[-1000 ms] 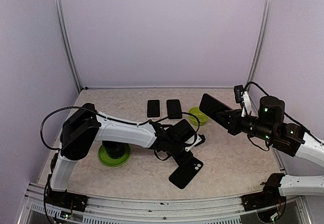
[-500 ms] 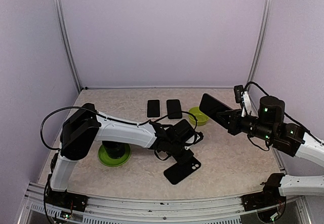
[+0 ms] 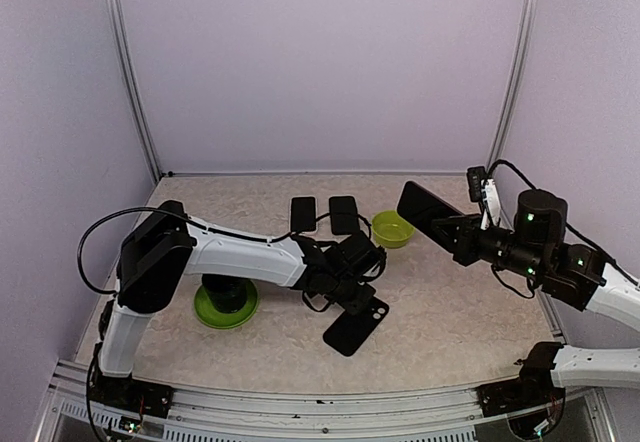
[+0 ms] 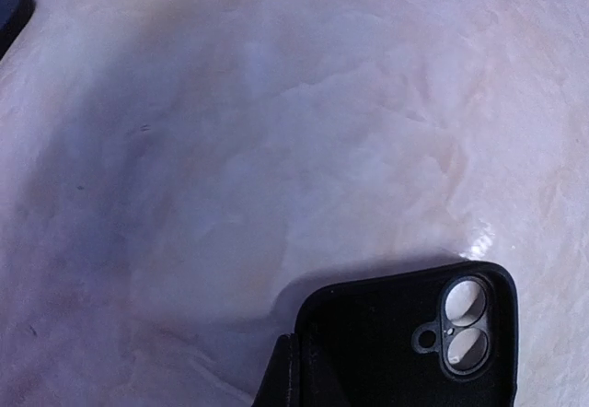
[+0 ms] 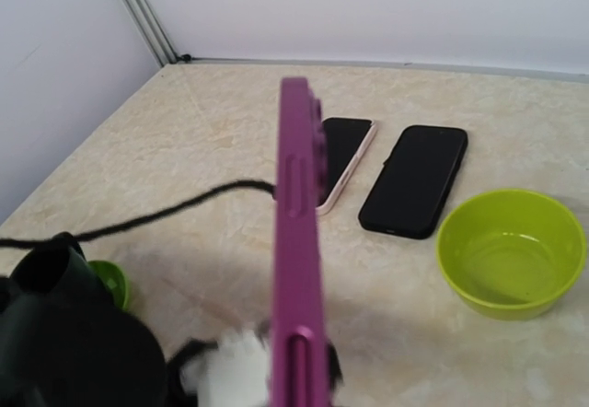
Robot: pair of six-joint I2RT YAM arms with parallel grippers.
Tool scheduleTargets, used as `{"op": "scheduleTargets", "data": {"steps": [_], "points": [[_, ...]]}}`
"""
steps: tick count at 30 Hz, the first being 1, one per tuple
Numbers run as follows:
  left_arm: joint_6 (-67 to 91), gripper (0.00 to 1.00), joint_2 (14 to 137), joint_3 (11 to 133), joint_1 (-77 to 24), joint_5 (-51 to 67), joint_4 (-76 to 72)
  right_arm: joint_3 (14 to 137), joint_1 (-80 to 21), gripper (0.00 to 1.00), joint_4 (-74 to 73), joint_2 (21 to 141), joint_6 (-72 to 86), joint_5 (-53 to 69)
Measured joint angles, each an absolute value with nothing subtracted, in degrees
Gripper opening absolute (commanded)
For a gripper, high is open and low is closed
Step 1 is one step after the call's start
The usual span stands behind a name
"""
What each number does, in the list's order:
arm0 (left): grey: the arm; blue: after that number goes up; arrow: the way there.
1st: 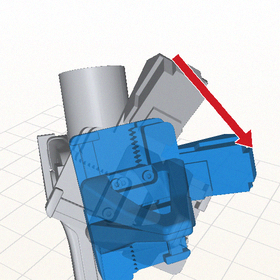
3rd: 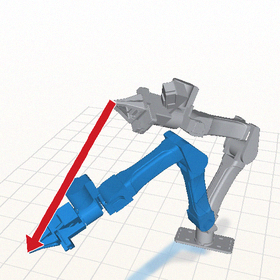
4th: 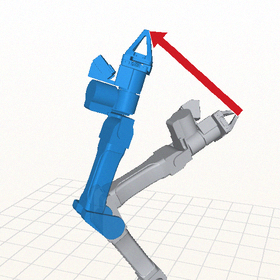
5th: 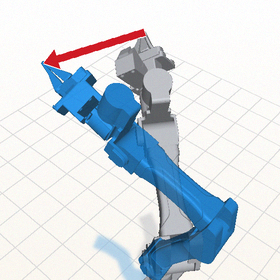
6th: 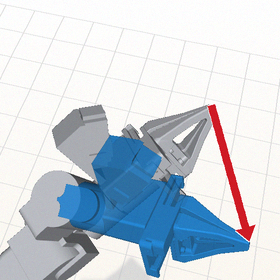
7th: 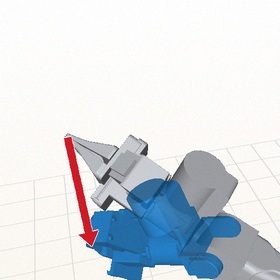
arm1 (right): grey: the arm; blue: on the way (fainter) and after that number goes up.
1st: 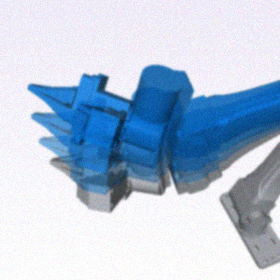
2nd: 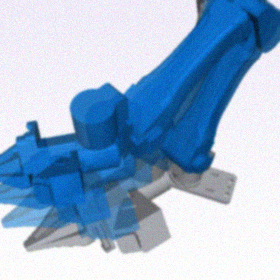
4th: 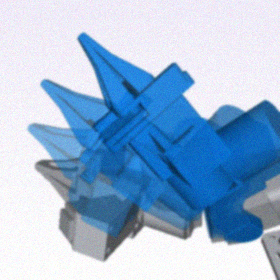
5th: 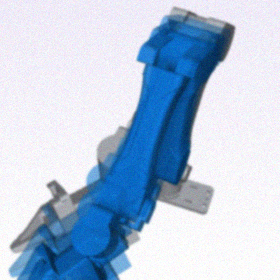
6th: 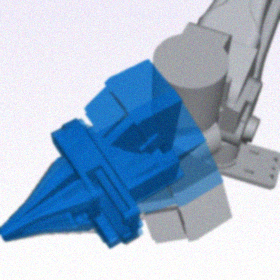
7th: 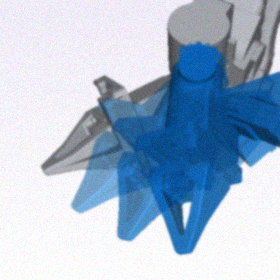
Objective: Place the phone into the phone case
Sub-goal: Pick up the phone case from the center of the board, then place the phone case at the center of the board.
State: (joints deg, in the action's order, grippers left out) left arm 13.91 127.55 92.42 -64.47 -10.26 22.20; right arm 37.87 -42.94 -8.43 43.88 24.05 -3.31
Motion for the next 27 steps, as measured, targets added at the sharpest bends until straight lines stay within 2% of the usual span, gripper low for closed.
{"op": "scheduleTargets", "data": {"steps": [14,27], "points": [[38.19,0.00,113.69,87.26,-53.47,-15.66,22.76,37.87,-42.94,0.00,-9.26,42.94,24.08,-5.04],[64.73,0.00,116.79,90.21,-53.19,-19.03,33.78,37.71,-42.94,0.00,-9.10,42.96,24.77,-4.99]]}}
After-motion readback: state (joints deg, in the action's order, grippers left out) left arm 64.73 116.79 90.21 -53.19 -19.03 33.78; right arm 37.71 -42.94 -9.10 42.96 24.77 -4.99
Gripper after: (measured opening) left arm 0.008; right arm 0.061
